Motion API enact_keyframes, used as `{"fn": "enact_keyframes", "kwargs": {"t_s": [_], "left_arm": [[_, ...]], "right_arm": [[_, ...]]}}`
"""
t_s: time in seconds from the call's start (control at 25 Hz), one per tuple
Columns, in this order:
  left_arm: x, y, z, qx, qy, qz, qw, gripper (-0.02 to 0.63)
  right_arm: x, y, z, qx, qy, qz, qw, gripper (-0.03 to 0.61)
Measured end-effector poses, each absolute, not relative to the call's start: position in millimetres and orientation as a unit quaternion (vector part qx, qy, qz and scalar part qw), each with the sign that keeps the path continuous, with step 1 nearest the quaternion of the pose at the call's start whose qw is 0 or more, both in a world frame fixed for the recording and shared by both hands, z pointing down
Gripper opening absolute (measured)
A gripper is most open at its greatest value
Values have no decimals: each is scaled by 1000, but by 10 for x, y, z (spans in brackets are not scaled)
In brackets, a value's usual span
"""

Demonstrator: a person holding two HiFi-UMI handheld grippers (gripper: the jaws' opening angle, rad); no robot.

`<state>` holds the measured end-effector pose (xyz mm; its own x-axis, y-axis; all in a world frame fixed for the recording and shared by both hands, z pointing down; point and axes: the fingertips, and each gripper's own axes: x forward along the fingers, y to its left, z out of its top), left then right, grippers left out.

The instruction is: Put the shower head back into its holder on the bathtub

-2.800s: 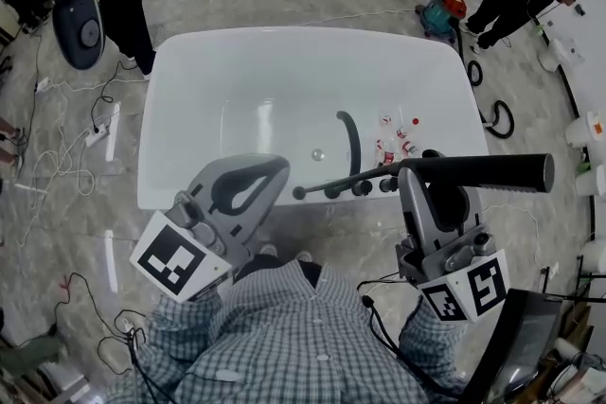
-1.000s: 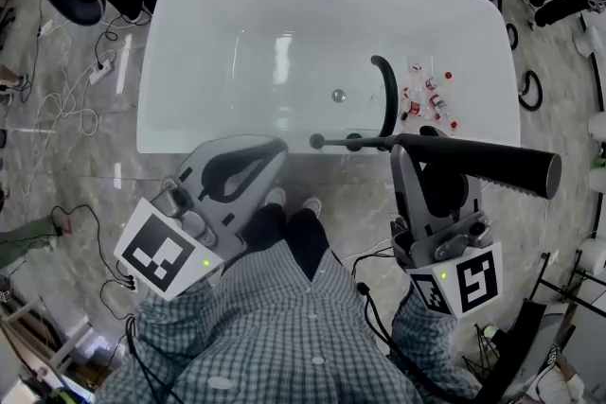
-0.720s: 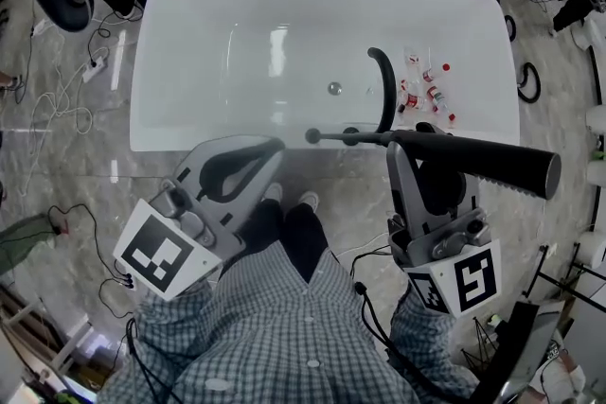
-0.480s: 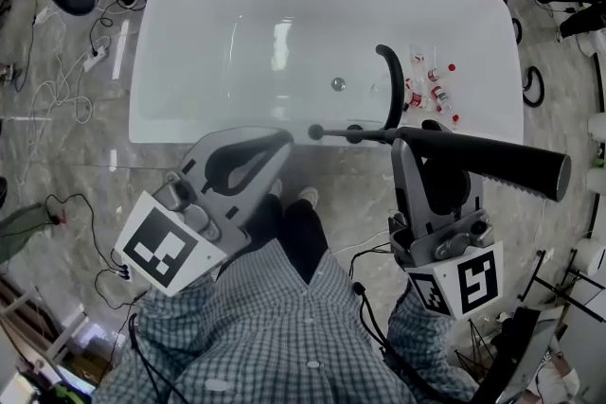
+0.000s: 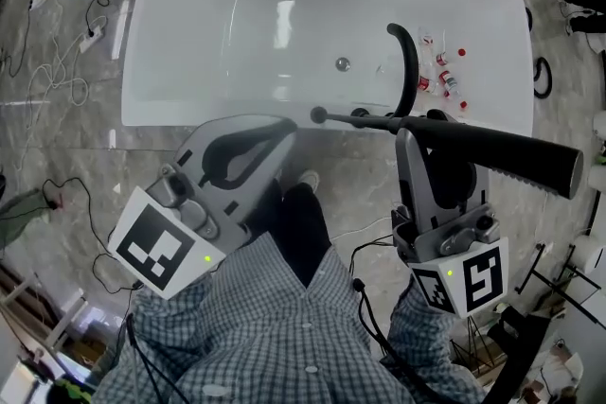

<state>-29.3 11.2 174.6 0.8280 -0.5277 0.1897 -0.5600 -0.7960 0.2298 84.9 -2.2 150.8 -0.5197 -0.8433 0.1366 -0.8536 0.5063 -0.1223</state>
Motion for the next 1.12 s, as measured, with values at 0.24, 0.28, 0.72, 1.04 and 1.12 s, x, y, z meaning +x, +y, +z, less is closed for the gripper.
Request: {"fn": "enact_keyframes", "kwargs": {"t_s": [0.24,0.28,0.72,1.04,1.12], "left_arm": [[-263,152,2077,946,-277,70,151,14],[-270,145,2122,946,-277,71,154,15],[-347,19,2437,941,-283,66,172,15],[-439,-36,2679,937,-291,73,177,15],[-457,-20,2726,938,-290,73,177,15]], "right_arm": [[829,-27,1789,489,-866,102,35,135],[820,-38,1821,489,-865,104,36,135],[771,-123,2214,486,-865,120,40,135],[705,-175,2535,487,-862,132,47,135],[692,-161,2602,488,-861,136,46,135]]}}
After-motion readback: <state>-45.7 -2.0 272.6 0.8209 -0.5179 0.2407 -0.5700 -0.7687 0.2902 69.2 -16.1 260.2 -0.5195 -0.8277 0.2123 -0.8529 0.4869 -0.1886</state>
